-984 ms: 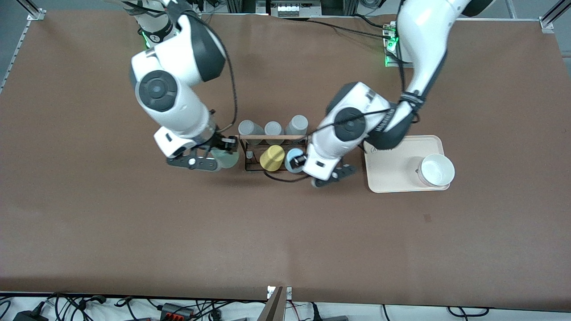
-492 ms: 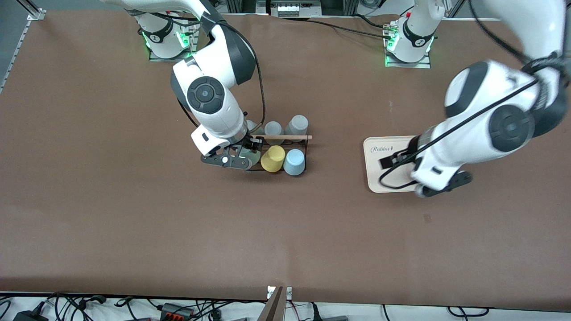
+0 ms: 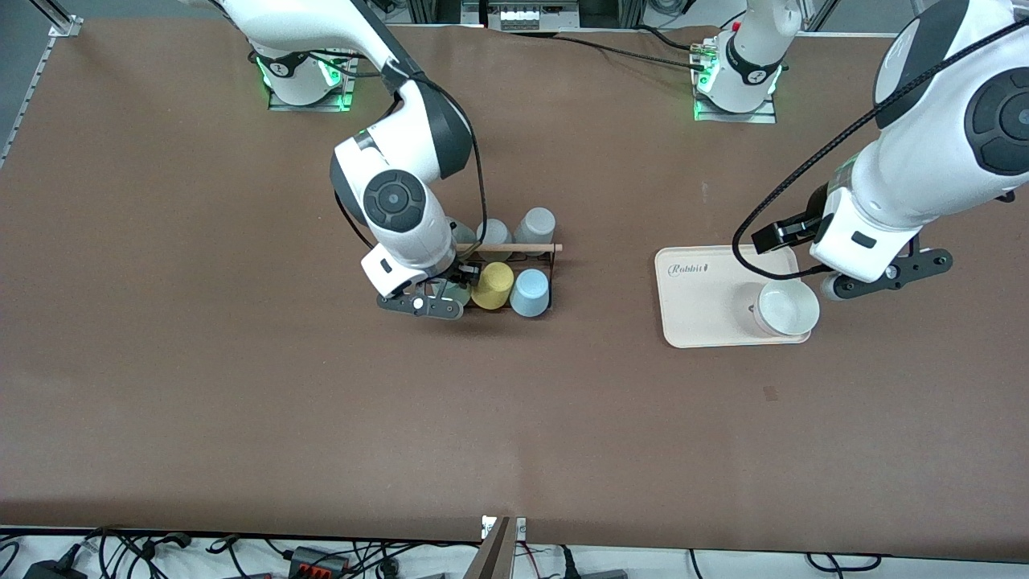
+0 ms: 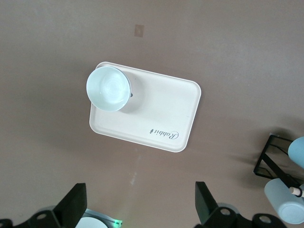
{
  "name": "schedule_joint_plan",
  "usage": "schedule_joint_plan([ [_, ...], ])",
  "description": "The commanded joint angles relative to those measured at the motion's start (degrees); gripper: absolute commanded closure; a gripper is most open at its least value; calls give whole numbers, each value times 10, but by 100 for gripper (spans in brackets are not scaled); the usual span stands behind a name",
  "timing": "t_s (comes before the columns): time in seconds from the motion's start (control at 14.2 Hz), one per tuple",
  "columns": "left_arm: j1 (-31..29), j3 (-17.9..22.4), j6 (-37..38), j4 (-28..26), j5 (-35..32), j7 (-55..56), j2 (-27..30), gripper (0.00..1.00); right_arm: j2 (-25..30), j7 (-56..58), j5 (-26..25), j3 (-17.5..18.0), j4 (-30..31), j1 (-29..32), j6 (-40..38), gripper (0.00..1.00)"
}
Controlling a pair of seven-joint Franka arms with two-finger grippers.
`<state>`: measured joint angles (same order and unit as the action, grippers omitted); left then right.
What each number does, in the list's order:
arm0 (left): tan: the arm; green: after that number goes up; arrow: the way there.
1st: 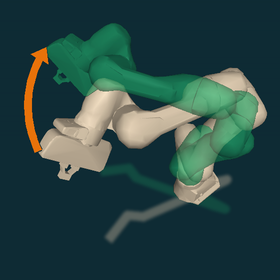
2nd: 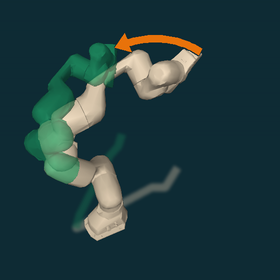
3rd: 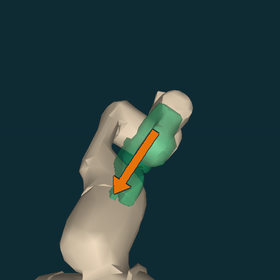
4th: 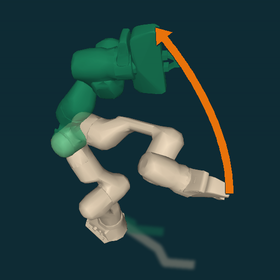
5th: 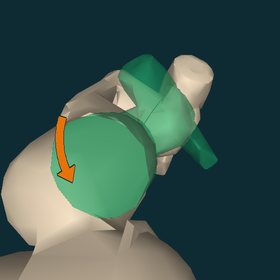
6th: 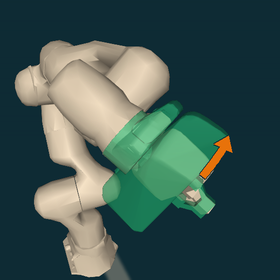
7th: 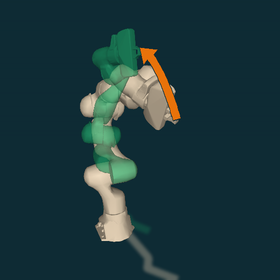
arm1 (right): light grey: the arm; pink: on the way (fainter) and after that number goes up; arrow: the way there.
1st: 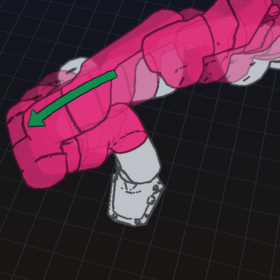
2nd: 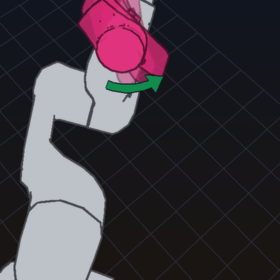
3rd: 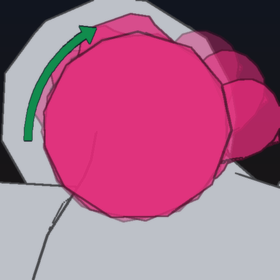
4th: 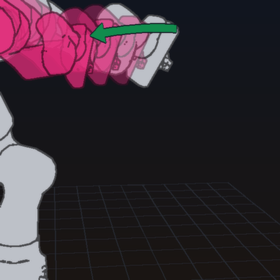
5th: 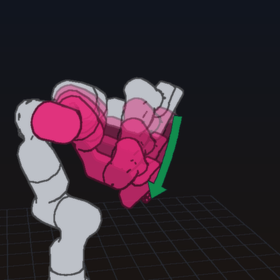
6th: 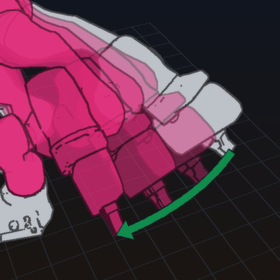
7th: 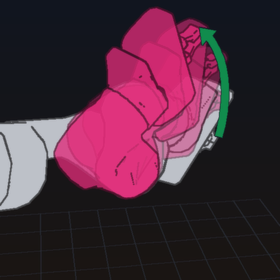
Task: Hang scattered cups on rack with three cups
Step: 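Hang the teal cup on the rack while the left gripper withdraws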
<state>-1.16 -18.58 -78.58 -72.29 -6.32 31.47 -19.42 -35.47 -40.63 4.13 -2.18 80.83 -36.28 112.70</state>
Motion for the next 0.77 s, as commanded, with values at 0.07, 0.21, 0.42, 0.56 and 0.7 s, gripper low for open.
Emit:
schedule_joint_plan([
  [0.07,-36,-11,-23,-32,-10,-99,16,0,-12,-15,-10,-5,-11,-14,0,48],
  [0.21,-55,-12,-29,-36,-9,-160,18,0,-11,-15,-7,-5,-12,-13,0,7],
  [0.42,-55,-21,-41,-84,-7,-154,57,0,0,5,-9,-13,-22,-3,-1,0],
  [0.56,-67,-25,-103,-183,14,-155,121,0,22,22,-7,-30,-44,22,-20,0],
  [0.7,-72,-25,-152,-248,23,-163,162,0,48,72,-4,-34,-62,79,-65,0],
])
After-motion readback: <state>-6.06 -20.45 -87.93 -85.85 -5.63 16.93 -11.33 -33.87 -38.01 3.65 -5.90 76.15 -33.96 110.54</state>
